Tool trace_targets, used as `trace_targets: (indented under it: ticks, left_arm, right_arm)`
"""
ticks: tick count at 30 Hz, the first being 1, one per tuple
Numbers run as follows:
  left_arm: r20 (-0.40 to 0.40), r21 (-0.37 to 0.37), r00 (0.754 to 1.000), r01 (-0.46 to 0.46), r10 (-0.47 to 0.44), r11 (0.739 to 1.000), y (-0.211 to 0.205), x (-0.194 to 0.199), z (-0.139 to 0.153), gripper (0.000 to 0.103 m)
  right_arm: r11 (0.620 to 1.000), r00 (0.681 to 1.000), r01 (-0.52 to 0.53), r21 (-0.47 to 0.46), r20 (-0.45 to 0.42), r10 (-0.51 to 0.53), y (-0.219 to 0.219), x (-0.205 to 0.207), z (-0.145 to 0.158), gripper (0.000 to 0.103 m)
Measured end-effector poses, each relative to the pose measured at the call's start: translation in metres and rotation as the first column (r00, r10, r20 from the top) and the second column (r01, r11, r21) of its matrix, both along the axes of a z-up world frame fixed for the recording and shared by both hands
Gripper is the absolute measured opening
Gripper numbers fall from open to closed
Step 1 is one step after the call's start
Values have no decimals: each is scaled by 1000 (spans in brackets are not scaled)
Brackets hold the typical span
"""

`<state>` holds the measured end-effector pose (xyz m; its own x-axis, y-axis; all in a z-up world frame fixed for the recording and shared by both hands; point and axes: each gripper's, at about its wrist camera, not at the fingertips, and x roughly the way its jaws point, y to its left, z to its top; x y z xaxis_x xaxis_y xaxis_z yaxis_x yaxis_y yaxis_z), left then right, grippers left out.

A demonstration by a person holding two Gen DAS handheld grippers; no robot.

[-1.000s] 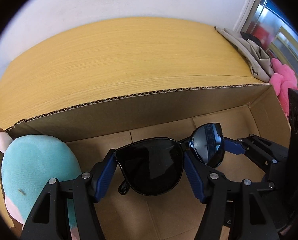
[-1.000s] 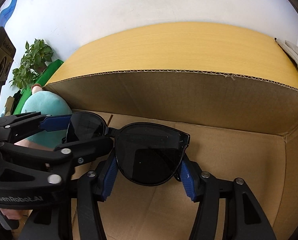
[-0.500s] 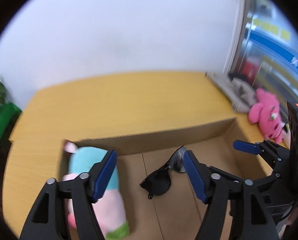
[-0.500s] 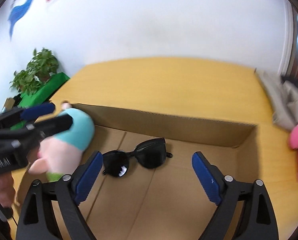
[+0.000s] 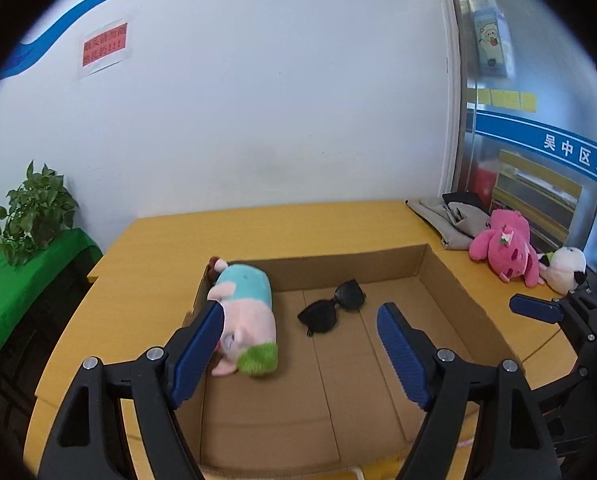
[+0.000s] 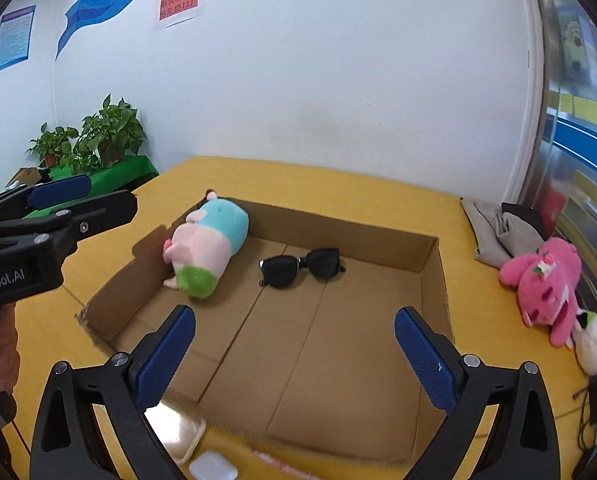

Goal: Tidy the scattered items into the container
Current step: 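Move both grippers back toward the clear phone case on the table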

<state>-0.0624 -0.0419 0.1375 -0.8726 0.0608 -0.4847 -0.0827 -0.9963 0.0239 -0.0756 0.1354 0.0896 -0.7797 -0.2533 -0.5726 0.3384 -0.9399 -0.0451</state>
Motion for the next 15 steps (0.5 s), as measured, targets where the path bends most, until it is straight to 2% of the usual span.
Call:
trace_targets:
  ticks: [6, 9, 15]
  left_arm:
    - [31, 5, 999, -22, 21, 1000, 5, 31, -29, 79]
    - [56, 41, 998, -21, 19, 999, 1, 42, -40, 79]
    - [87, 60, 996, -18, 13, 998, -3, 50, -52, 79]
  right_arm:
    - [1000, 999, 19, -16, 37, -19, 10, 39, -22, 102]
    - [999, 998, 23, -29, 51, -22, 13, 49, -30, 102]
    - [998, 998, 48, -33, 53, -46, 18, 59, -39, 102]
